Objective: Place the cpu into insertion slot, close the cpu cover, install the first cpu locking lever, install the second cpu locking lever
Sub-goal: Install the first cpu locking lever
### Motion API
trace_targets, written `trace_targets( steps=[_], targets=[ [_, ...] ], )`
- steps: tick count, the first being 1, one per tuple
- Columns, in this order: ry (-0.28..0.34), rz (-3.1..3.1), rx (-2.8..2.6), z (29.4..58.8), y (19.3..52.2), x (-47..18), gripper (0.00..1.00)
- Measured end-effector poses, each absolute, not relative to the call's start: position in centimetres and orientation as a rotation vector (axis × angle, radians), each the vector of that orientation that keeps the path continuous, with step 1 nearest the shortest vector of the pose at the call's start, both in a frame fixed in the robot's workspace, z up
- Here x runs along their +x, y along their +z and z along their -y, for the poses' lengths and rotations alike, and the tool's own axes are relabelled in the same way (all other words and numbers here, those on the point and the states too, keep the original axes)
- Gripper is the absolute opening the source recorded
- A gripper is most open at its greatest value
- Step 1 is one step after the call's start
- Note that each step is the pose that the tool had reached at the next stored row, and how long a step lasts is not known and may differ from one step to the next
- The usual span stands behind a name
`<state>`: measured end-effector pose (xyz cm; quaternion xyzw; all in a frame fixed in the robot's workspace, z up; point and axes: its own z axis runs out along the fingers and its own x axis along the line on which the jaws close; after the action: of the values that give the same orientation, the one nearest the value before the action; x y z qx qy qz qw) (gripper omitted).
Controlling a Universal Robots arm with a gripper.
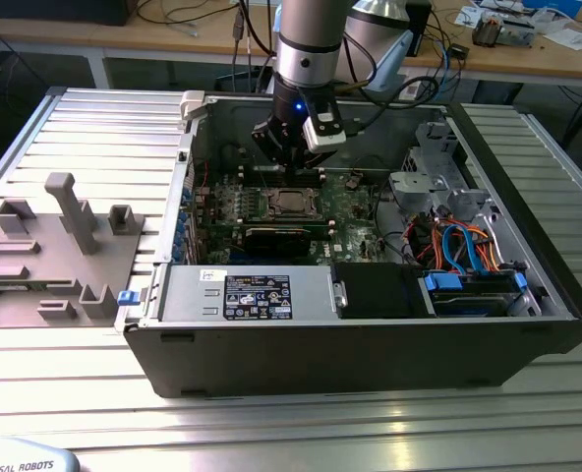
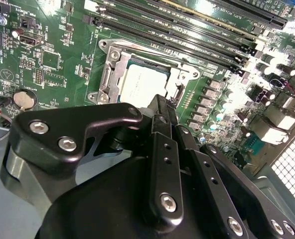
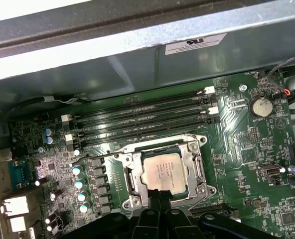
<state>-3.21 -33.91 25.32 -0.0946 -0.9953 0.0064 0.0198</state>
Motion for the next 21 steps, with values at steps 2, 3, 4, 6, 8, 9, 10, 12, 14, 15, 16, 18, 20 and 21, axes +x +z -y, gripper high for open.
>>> trace_targets(
  steps=[2,3,4,6,8,9,10,12,14,15,16,18,20,21],
  targets=[
    [0.020,3.088,-0.290,33.91,25.32,-3.21,0.11],
    [0.020,3.089,-0.288,33.91,25.32,-3.21,0.11],
    [0.020,3.089,-0.285,33.91,25.32,-3.21,0.11],
    [0.020,3.090,-0.277,33.91,25.32,-3.21,0.11],
    [0.020,3.090,-0.274,33.91,25.32,-3.21,0.11],
    [0.020,3.090,-0.270,33.91,25.32,-3.21,0.11],
    [0.020,3.090,-0.269,33.91,25.32,-3.21,0.11],
    [0.020,3.091,-0.265,33.91,25.32,-3.21,0.11],
    [0.020,3.091,-0.262,33.91,25.32,-3.21,0.11],
    [0.020,3.091,-0.261,33.91,25.32,-3.21,0.11],
    [0.021,3.091,-0.257,33.91,25.31,-3.21,0.11],
    [0.021,3.092,-0.253,33.91,25.32,-3.21,0.11],
    [0.021,3.092,-0.250,33.91,25.32,-3.20,0.11],
    [0.021,3.092,-0.249,33.91,25.32,-3.21,0.11]
  ],
)
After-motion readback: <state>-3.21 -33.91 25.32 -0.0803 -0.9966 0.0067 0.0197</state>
